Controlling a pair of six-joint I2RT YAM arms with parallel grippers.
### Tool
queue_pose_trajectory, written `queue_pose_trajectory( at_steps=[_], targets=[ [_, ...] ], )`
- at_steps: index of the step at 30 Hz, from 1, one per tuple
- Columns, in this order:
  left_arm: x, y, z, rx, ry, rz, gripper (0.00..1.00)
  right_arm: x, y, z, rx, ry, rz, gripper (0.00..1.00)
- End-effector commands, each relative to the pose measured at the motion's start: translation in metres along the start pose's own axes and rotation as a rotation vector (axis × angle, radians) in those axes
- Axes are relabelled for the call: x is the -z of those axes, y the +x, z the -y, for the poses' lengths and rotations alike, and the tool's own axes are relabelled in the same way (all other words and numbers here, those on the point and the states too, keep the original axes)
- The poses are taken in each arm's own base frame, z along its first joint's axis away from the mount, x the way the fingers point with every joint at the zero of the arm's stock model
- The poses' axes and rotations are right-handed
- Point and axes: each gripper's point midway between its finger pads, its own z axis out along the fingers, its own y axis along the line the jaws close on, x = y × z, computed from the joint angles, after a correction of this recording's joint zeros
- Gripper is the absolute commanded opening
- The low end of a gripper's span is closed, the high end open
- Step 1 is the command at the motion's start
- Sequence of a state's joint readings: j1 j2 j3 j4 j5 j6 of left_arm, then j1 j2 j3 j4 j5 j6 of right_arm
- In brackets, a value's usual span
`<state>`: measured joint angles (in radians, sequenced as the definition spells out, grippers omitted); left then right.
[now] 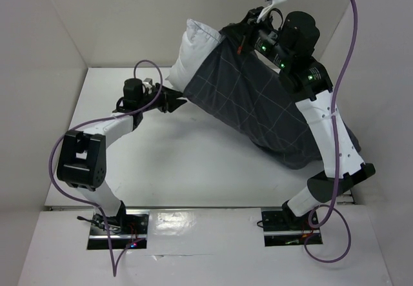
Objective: Put the pillow into the pillowcase
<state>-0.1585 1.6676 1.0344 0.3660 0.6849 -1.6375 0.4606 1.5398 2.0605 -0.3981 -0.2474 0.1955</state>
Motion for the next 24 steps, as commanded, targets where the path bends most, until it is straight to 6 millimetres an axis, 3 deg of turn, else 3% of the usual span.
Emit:
queue_pose_trajectory(
  at_steps=[1, 5, 7, 8, 11, 15, 16, 18, 19, 21, 22, 24],
  targets=[
    [-0.005, -0.003, 0.013, -0.015, 0.057, -0.029, 0.46, 0.026, -0.073, -0.027, 0.069, -0.049, 0.217, 0.00],
    [-0.011, -0.008, 0.012, -0.019, 0.061, -0.029, 0.51, 0.026, -0.071, -0.025, 0.066, -0.039, 0.211, 0.00],
    [-0.013, -0.009, 0.016, -0.023, 0.076, -0.038, 0.44, 0.026, -0.071, -0.025, 0.075, -0.038, 0.211, 0.00],
    [-0.014, -0.008, 0.014, -0.024, 0.075, -0.047, 0.33, 0.026, -0.071, -0.025, 0.076, -0.038, 0.211, 0.00],
    [-0.015, -0.010, 0.016, -0.015, 0.088, -0.049, 0.26, 0.026, -0.071, -0.025, 0.076, -0.038, 0.211, 0.00],
    [-0.019, -0.011, 0.023, -0.027, 0.118, -0.069, 0.48, 0.026, -0.068, -0.028, 0.071, -0.045, 0.201, 0.00],
    [-0.022, -0.013, 0.019, -0.023, 0.115, -0.069, 0.48, 0.026, -0.068, -0.028, 0.071, -0.045, 0.201, 0.00],
    [-0.023, -0.015, 0.026, -0.040, 0.147, -0.071, 0.39, 0.025, -0.069, -0.027, 0.071, -0.036, 0.203, 0.00],
    [-0.027, -0.011, 0.023, -0.025, 0.145, -0.090, 0.29, 0.025, -0.067, -0.026, 0.069, -0.034, 0.194, 0.00],
    [-0.028, -0.012, 0.023, -0.021, 0.153, -0.091, 0.17, 0.025, -0.067, -0.026, 0.069, -0.034, 0.194, 0.00],
    [-0.028, -0.010, 0.025, -0.022, 0.152, -0.100, 0.00, 0.025, -0.067, -0.026, 0.069, -0.034, 0.194, 0.00],
    [-0.026, -0.009, 0.028, -0.022, 0.152, -0.101, 0.00, 0.025, -0.067, -0.026, 0.069, -0.034, 0.194, 0.00]
  ],
)
